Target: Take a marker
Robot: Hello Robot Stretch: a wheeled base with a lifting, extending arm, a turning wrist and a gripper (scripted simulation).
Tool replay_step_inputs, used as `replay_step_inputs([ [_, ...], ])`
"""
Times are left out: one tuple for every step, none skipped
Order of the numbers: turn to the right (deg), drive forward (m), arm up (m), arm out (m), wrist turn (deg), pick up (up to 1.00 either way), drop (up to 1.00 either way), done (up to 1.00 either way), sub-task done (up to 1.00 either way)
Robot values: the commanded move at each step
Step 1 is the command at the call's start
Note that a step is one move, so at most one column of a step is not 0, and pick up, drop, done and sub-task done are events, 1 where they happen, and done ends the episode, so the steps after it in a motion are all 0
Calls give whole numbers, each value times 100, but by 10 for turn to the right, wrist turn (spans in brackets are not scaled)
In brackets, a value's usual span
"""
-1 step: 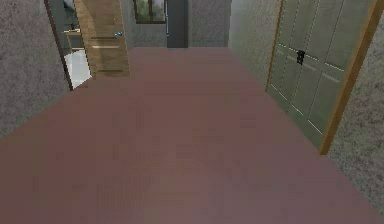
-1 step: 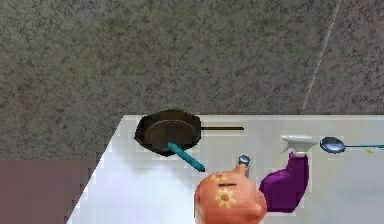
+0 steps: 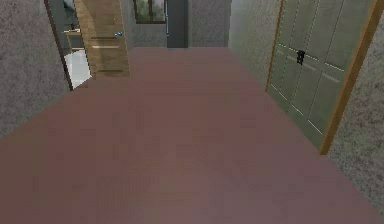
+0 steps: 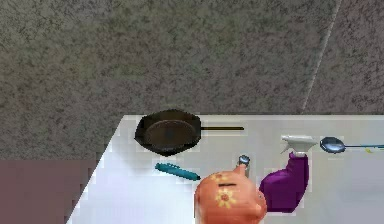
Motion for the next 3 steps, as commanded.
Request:
replay_step_inputs([
  [0,0,38,0,0,0,0,0,0],
  [0,0,0,18,0,0,0,0,0],
  [0,0,0,0,450,0,0,0,0],
])
